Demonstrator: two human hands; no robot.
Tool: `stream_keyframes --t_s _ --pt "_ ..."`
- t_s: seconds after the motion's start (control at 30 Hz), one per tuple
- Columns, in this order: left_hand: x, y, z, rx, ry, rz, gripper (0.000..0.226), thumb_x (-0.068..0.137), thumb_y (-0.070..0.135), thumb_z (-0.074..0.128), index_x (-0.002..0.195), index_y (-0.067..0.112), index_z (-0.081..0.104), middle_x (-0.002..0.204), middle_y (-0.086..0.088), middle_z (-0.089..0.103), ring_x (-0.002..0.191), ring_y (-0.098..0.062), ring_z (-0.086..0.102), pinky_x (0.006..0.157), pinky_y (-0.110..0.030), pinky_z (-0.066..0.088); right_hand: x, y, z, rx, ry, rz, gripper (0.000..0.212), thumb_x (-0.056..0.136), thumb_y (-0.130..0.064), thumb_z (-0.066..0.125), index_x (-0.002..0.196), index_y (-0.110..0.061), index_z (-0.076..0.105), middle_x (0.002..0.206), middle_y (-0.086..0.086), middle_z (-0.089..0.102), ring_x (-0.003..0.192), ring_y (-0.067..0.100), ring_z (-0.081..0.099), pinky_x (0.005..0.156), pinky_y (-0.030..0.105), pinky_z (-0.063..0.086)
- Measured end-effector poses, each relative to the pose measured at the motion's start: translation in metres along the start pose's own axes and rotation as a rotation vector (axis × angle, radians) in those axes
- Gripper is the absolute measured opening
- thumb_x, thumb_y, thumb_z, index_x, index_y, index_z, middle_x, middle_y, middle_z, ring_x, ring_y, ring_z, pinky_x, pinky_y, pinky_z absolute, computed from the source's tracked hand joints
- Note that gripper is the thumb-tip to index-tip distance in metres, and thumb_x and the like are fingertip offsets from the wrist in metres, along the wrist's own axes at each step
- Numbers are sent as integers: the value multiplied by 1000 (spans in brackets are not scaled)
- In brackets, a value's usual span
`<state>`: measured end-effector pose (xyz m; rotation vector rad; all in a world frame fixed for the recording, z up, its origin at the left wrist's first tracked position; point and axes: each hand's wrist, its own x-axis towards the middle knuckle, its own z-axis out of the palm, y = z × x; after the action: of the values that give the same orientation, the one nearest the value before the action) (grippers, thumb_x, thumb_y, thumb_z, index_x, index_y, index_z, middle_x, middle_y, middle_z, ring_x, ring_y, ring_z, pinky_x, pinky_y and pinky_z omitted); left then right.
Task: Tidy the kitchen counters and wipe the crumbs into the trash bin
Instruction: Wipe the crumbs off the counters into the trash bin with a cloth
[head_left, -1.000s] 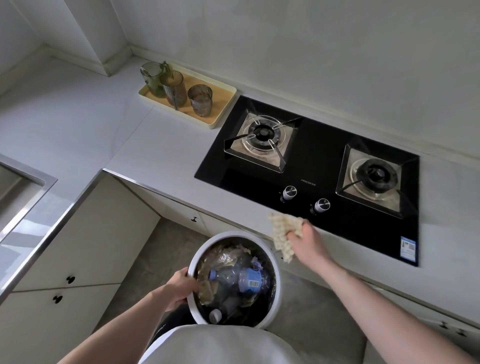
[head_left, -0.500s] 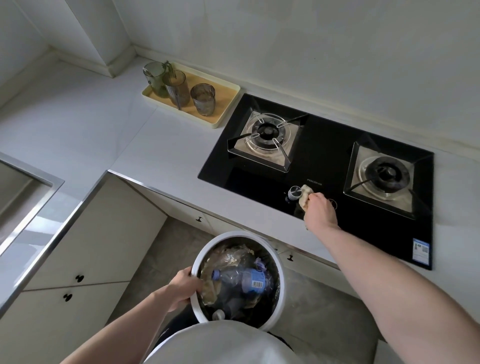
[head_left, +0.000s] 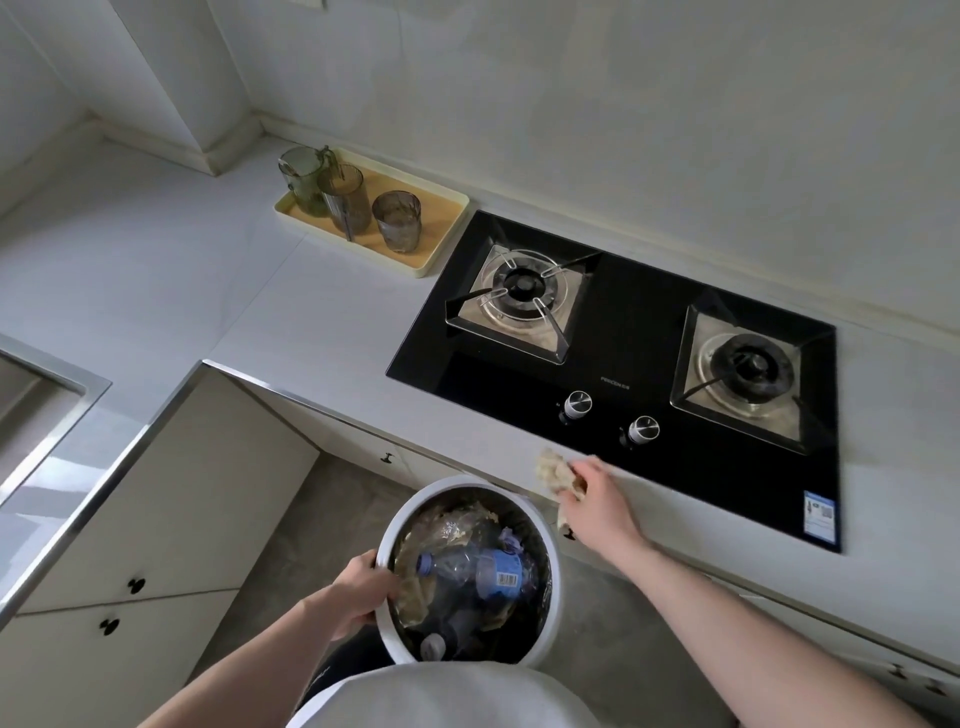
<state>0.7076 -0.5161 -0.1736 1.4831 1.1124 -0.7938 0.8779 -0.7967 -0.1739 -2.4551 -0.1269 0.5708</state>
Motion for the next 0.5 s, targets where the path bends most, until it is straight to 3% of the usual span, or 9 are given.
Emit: stream_keyframes --t_s 0.07,0.17,0.27,0.37,0.43,0.5 --pt "-2 0 2 -24 11 -6 27 81 -4 55 104 6 65 80 -15 68 65 -25 66 44 -24 50 21 -23 -9 64 157 -38 20 96 -23 62 114 -15 65 115 -8 54 95 11 58 85 35 54" --pt "0 -3 4 -62 35 -6 34 68 5 57 100 11 69 81 -16 73 70 -28 71 59 -33 58 56 -51 -14 28 259 -4 30 97 -18 61 124 -5 63 129 2 50 102 15 57 88 29 47" --pt "3 -8 2 -69 46 -10 36 67 7 57 99 13 71 78 -12 75 72 -28 73 67 -41 64 63 -56 15 -60 191 33 36 98 -19 60 133 -9 58 139 3 46 111 26 61 94 36 52" --pt "-6 -5 -1 -53 54 -5 29 72 7 59 99 11 70 71 -5 72 61 -19 69 49 -26 54 26 -47 71 -64 127 32 39 99 -18 55 137 -18 53 144 2 52 129 26 53 106 47 49" --pt "-4 -5 -6 -6 55 -8 31 67 16 60 96 16 71 75 -6 74 69 -23 73 54 -30 57 -10 -42 101 -39 14 48 29 96 -17 54 124 -21 59 133 -2 59 119 20 57 97 38 55" --pt "3 -7 -14 44 51 -9 32 65 19 59 95 19 71 81 -8 77 80 -29 76 63 -37 61 -48 -41 118 -28 -205 45 11 91 -18 57 99 -25 61 108 -7 63 104 16 61 87 28 52"
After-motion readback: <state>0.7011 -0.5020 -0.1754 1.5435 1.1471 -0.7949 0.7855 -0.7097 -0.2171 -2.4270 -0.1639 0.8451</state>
